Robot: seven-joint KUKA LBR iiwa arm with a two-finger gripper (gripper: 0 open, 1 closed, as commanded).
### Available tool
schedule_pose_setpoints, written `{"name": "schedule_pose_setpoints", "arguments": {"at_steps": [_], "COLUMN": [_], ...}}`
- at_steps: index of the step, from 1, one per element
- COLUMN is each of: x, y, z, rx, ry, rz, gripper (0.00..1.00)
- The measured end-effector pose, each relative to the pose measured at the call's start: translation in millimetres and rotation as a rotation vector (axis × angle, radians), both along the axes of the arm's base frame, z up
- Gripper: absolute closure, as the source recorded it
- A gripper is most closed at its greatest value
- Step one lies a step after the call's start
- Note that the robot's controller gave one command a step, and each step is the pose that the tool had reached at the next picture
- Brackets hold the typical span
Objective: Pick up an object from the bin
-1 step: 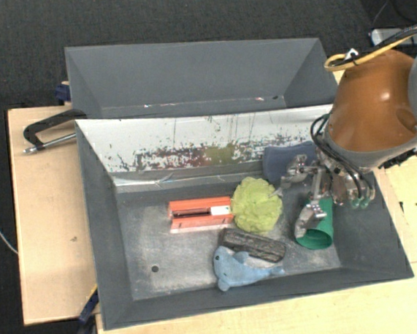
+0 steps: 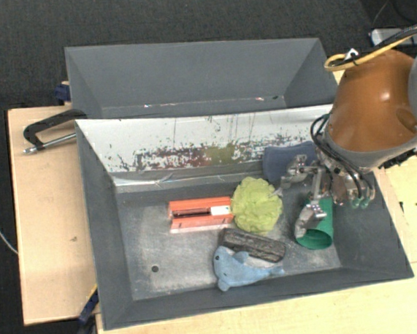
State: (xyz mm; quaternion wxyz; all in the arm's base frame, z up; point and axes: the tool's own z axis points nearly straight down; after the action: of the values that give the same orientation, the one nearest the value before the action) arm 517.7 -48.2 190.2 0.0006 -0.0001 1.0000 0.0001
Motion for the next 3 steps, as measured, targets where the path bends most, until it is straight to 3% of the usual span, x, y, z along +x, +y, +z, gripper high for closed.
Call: {"name": "schedule_pose_setpoints", "arguments": {"at_steps": [1,3], "x": [24.9,28.8], "y": [43.9,42.9], "z": [-76.2,-75.5], "rx": [0.000,0.000], "ry": [-0.023,-0.018], "rz": [-0.045,-0.055], "gripper": [1.00,1.00]}}
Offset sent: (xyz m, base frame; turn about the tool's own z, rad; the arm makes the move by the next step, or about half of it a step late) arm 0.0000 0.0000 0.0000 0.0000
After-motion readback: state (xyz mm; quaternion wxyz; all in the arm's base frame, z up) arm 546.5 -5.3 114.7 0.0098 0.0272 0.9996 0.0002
